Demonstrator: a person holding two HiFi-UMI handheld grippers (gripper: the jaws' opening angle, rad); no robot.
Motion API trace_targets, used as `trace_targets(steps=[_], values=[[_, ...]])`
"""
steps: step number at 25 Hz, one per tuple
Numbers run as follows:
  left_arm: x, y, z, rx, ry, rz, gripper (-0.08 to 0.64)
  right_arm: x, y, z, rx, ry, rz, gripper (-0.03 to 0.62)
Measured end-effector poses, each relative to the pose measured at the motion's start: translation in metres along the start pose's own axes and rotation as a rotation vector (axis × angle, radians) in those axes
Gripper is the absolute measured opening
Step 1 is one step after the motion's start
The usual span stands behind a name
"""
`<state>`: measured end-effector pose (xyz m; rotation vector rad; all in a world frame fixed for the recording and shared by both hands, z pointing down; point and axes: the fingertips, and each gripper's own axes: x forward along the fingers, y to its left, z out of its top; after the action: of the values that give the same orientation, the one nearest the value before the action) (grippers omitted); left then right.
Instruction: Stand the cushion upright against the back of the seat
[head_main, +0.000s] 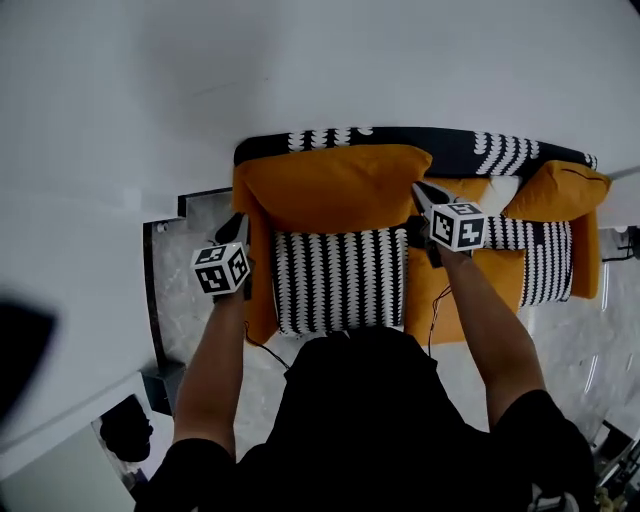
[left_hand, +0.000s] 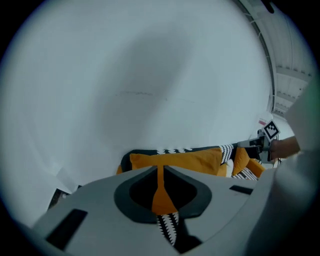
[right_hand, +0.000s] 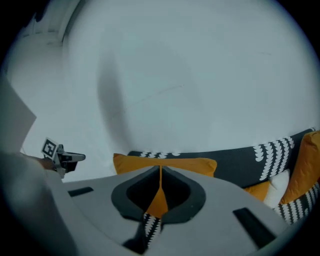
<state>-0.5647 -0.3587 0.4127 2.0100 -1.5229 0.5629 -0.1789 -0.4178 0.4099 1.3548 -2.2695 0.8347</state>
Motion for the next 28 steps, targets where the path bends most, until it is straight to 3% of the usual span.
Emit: trace_targets(steps=[5, 8, 12, 15, 28], values=[[-0.041, -0.046, 0.000, -0.019, -0.062, -0.121, 0.022, -0.069, 0.064, -0.009, 0.066, -0.083, 0.068, 0.037], [-0.063, -0.076, -0.002, 0.001, -0.059, -0.194, 0.017, -0.108, 0.095, -0.016, 0.040, -0.117, 0.070, 0.037], [-0.097, -0.134, -0.008, 0.098, -0.044, -0.335, 0.017, -0.155, 0.124, -0.031, -0.062, -0.131, 0.031, 0.038], [-0.118, -0.172, -0.012, 0.167, -0.052, -0.415, 0.017, -0.182, 0.135, -0.044, -0.065, -0.139, 0.023, 0.038], [-0.157, -0.234, -0.029, 0.218, -0.085, -0.554, 0.017, -0.256, 0.149, -0.093, -0.009, -0.180, -0.058, 0.038]])
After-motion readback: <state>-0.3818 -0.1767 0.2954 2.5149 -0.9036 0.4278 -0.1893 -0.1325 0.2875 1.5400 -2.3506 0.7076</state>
